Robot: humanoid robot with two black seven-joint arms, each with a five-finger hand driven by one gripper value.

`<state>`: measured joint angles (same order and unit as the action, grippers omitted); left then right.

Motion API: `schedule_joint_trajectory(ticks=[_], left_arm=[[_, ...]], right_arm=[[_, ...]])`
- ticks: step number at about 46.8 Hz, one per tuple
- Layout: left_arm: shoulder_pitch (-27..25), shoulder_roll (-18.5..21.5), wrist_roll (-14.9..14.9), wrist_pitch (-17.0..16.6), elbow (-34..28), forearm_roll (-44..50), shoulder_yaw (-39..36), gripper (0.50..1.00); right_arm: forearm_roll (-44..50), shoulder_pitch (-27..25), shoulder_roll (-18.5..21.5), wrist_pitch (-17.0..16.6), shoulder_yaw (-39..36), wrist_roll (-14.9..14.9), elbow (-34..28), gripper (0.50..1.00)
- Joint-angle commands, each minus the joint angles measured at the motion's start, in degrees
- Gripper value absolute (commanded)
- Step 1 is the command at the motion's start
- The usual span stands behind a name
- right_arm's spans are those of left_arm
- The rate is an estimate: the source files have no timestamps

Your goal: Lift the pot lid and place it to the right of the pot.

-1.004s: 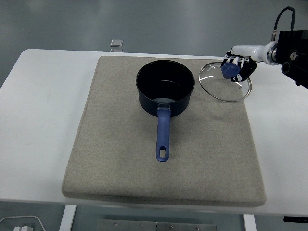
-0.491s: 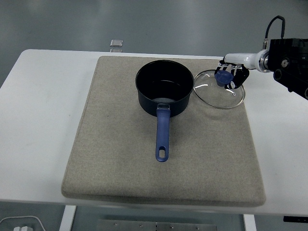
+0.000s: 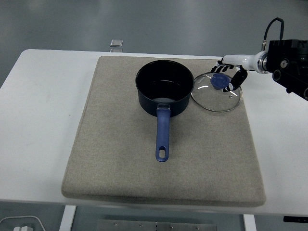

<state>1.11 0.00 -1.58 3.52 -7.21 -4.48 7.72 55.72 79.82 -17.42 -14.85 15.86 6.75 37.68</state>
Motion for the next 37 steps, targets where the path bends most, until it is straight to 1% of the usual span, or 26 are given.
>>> schedule_joint_trajectory(ticks=[1,4,6,11,16,18,23,27,37], left_arm=[[0.03,0.0,0.0,0.0,0.0,-0.01,0.02,1.0],[0.03,0.0,0.0,0.0,0.0,-0.01,0.02,1.0],[0.03,0.0,0.0,0.0,0.0,-0.01,-0.07,1.0],[-0.06,0.0,0.0,0.0,0.0,-0.01,-0.07,1.0],[0.03,0.0,0.0,0.0,0.0,-0.01,-0.07,1.0],[-0.06,0.0,0.0,0.0,0.0,-0.01,-0.07,1.0],[0.03,0.0,0.0,0.0,0.0,-0.01,-0.07,1.0],[-0.06,0.0,0.0,0.0,0.0,-0.01,0.02,1.0],[0.03,0.0,0.0,0.0,0.0,-0.01,0.02,1.0]], right_arm=[[0.0,0.16,-0.07,-0.01,-0.21,0.11,0.02,0.86],[-0.09,0.34,-0.33,-0.01,-0.3,0.2,0.02,0.866],[-0.44,0.43,-0.42,0.08,-0.65,0.2,0.02,0.907],[-2.2,0.52,-0.77,-0.71,-4.6,0.2,0.11,0.911],[-2.55,0.52,-1.12,-4.04,-8.47,0.37,0.11,0.911],[-3.07,0.43,-1.12,-5.36,-10.4,0.9,0.11,0.911],[-5.53,0.08,-1.21,-7.3,-14.27,1.43,-0.15,0.911],[-9.57,-0.1,-1.12,-7.48,-15.51,1.43,-0.5,0.911],[-25.3,-0.89,-0.86,-7.21,-15.68,1.16,-0.77,0.911]])
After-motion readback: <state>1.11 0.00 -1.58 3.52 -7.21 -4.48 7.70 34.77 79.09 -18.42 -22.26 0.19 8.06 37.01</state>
